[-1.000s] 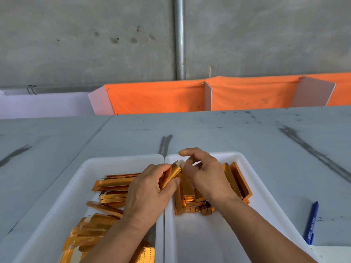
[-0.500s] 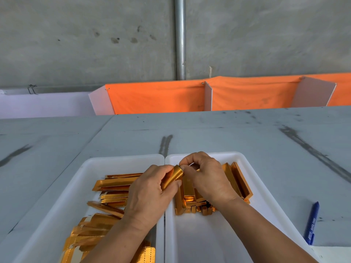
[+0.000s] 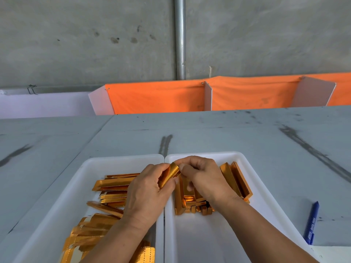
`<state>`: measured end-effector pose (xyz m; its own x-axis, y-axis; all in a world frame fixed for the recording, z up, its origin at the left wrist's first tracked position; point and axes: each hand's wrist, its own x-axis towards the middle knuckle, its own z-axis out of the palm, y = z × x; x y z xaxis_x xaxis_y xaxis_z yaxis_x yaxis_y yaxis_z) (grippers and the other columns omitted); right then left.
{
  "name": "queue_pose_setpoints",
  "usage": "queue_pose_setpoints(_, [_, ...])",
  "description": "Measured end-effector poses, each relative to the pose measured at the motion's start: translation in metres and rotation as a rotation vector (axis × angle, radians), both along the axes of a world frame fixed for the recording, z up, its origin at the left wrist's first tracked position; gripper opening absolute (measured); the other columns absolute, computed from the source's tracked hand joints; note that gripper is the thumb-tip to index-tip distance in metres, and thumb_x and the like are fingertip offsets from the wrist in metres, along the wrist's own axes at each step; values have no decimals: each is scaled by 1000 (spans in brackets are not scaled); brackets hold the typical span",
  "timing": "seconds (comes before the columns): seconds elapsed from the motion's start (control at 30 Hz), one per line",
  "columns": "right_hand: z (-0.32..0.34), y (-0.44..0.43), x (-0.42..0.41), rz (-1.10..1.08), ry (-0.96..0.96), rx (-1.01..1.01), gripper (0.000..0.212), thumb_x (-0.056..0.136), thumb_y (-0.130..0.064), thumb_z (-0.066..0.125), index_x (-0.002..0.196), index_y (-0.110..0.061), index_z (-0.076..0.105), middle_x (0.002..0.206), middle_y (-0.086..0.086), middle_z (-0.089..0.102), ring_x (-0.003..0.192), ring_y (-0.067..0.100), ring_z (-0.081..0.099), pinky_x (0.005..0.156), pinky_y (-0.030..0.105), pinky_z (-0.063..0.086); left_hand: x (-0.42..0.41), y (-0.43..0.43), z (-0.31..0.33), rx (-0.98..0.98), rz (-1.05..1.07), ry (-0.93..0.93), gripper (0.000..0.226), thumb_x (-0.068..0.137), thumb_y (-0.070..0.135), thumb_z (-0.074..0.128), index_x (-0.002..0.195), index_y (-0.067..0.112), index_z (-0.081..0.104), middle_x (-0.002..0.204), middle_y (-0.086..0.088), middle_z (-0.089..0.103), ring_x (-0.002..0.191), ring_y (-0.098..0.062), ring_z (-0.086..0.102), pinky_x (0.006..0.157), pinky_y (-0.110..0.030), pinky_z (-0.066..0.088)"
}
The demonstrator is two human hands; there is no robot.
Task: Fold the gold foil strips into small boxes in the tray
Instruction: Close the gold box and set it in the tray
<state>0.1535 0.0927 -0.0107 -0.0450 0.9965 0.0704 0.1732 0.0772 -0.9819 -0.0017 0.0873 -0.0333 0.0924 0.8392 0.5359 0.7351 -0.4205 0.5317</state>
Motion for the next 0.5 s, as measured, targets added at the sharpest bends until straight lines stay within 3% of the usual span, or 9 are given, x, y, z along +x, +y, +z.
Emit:
queue_pose_setpoints(0.17, [-1,-2,-2,-44,-9,56,21,98,-17,58,103,-30,74,80,-7,71,52,-1,58,54,14,48,1,0,0,2,6,-2,41,83,45,67,119,25,62,95,11,61,81,-9,59,67,-16,47])
queue_pose_setpoints(0.33, [1,-5,-3,3,67,-11,24,98,-17,59,110,-31,74,74,-9,74,48,0,59,48,11,45,0,0,0,18,27,-36,35,84,40,68,115,24,64,92,11,61,80,-7,59,66,-14,46])
queue_pose_setpoints(0.5, [-1,-3,-5,111,188,-112,27,97,-17,60,116,-30,74,91,-1,75,64,16,62,72,27,59,-2,1,-1,43,45,-69,30,85,37,68,111,23,65,87,10,60,77,-8,58,65,-28,53])
